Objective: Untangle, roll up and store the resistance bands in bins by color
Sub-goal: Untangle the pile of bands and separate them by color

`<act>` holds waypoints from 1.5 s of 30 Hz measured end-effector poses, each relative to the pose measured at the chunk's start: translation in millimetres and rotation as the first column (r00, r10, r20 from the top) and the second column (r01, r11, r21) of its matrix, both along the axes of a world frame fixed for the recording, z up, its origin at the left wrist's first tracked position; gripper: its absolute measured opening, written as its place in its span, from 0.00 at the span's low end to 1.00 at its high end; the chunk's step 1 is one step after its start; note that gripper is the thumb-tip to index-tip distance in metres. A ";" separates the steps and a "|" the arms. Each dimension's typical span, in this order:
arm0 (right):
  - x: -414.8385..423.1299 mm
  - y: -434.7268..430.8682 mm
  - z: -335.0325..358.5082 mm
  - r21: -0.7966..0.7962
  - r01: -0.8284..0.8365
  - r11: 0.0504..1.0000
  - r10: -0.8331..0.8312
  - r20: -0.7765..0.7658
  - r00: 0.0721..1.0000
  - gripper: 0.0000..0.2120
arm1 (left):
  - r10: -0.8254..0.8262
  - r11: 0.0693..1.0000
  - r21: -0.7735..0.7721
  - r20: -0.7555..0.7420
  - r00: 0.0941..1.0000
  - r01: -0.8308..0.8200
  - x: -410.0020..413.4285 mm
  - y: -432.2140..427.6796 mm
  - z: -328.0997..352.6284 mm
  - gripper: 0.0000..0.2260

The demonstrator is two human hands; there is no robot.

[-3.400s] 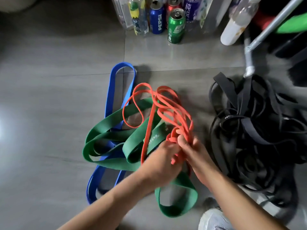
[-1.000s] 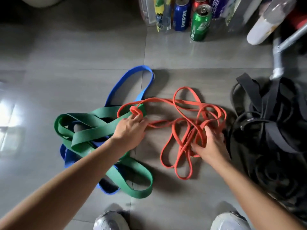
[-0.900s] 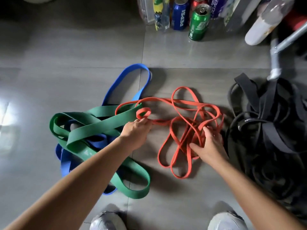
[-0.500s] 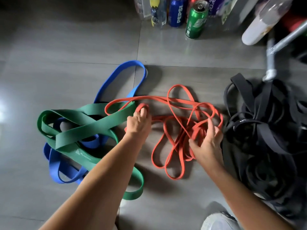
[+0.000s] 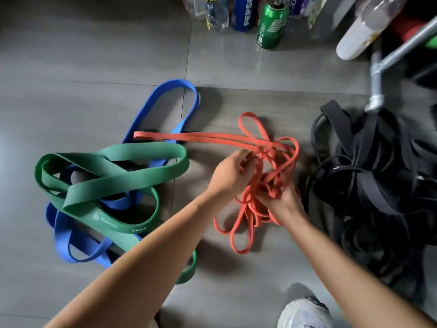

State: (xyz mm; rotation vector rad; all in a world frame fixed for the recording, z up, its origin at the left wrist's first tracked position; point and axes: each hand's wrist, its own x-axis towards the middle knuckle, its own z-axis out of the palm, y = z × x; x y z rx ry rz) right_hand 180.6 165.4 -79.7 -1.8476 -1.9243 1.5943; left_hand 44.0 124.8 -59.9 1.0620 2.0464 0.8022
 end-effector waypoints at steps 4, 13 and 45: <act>-25.6 28.2 18.8 0.021 0.073 0.997 -0.070 -0.121 0.990 0.21 | 0.053 0.996 0.070 0.068 0.996 -0.058 -16.9 26.6 21.7 0.16; -18.3 7.6 10.0 0.079 -0.203 0.976 0.159 0.375 0.913 0.56 | -0.064 0.963 -0.270 -0.230 0.971 -0.001 -84.1 -73.6 -7.0 0.22; -214.3 -91.3 29.6 0.090 -0.976 0.196 0.874 0.436 0.216 0.34 | 0.914 0.384 -0.442 0.309 0.264 -0.811 -103.7 -248.6 -30.7 0.23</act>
